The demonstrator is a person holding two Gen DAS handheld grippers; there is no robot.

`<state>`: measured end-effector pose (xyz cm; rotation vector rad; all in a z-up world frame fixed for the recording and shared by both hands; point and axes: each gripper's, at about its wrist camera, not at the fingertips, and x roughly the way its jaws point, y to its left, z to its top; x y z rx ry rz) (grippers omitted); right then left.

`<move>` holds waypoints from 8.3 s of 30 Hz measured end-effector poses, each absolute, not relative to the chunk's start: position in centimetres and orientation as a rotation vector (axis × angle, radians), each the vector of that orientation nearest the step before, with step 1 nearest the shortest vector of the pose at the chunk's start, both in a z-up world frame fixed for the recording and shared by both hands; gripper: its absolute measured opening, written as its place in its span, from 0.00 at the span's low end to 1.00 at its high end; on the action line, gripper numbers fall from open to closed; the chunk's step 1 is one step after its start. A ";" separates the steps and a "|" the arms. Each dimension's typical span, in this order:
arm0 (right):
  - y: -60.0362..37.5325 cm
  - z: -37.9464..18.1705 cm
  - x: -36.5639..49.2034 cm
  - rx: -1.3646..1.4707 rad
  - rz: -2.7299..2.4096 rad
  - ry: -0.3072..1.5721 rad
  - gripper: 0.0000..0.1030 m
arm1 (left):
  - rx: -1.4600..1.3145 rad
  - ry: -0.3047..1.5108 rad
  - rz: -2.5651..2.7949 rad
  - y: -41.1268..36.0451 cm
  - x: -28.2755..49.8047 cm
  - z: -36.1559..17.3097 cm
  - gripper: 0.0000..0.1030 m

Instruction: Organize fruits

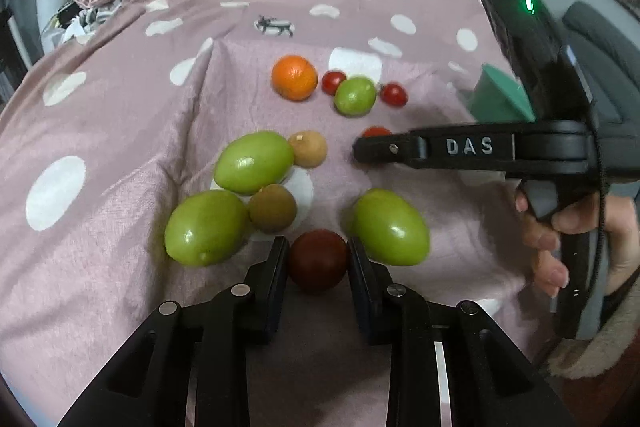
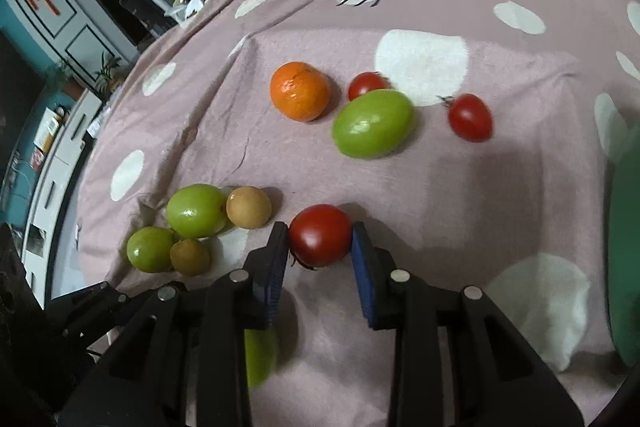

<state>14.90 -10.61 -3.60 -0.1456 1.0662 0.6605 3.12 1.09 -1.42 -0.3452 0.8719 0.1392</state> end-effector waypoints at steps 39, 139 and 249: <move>-36.9 6.6 12.4 0.264 0.395 0.767 0.97 | -0.132 0.712 -0.077 -12.9 20.6 7.4 0.97; -36.7 3.7 15.9 0.163 0.445 0.847 0.50 | -0.015 0.902 -0.327 -23.3 24.8 3.2 0.61; -21.0 5.3 14.8 0.140 0.745 0.843 0.28 | -0.106 0.715 -0.035 -5.3 10.4 6.5 0.28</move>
